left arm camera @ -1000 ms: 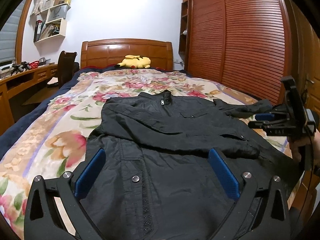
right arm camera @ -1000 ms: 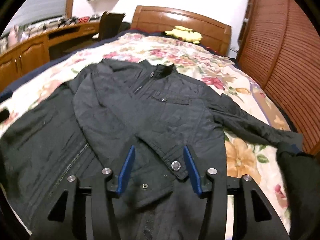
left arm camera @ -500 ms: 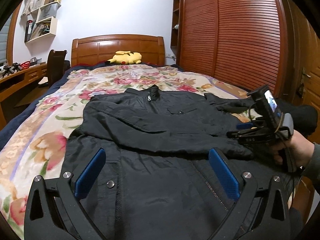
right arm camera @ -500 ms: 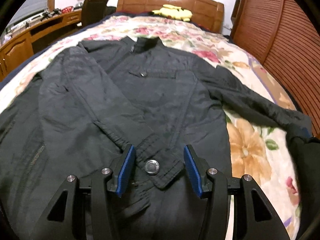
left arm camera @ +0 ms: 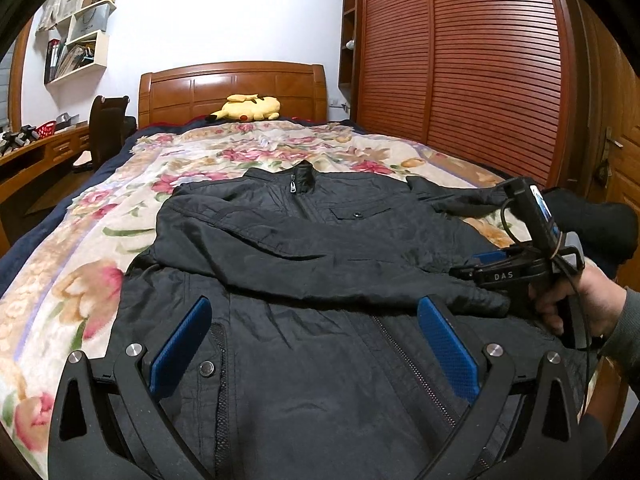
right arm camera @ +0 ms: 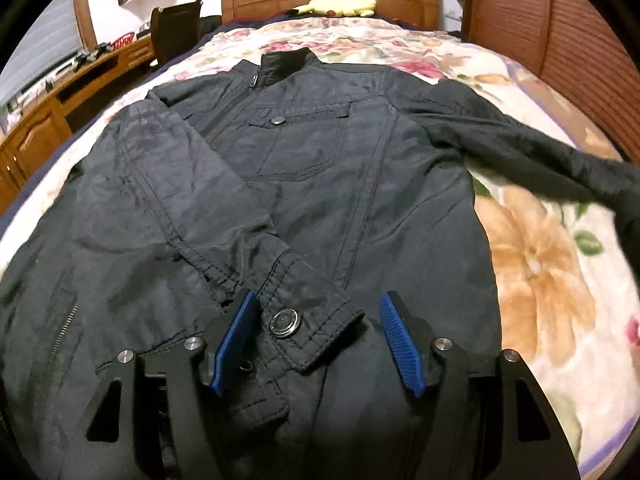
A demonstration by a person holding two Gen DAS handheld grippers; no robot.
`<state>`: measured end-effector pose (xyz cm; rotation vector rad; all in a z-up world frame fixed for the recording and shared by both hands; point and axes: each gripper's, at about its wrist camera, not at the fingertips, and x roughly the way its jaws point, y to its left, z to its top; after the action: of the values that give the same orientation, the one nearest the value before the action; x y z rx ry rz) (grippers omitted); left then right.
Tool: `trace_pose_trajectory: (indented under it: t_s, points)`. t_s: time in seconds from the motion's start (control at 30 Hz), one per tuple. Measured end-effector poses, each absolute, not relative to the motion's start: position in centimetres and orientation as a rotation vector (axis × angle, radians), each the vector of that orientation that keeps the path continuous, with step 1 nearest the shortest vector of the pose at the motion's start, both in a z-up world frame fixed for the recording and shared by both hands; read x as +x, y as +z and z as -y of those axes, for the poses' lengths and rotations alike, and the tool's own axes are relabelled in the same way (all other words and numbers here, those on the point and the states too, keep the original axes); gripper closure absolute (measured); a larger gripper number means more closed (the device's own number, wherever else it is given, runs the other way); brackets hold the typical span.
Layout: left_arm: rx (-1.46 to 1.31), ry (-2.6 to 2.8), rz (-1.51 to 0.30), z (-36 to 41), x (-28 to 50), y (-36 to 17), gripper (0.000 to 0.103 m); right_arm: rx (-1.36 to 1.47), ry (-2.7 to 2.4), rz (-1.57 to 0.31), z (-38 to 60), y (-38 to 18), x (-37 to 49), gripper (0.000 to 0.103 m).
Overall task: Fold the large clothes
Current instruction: 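Move the right tool to the other sleeve cuff and close on it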
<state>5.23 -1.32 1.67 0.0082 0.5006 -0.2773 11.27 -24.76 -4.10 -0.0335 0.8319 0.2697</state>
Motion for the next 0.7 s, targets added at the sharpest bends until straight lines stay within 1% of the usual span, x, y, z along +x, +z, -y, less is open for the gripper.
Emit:
trace_pose_trajectory:
  t_s: [0.1, 0.23, 0.7]
  points:
    - [0.02, -0.281, -0.503, 1.6, 5.2, 1.6, 0.0, -0.071, 0.275, -0.839, 24.5, -3.5, 11.3, 0.037]
    - [0.025, -0.287, -0.51, 1.7, 5.3, 1.4, 0.0, -0.1, 0.259, -0.795, 25.8, -1.7, 11.3, 0.037]
    - [0.023, -0.307, -0.567, 2.4, 6.6, 0.7, 0.0, -0.081, -0.101, -0.686, 40.9, 4.5, 17.0, 0.037]
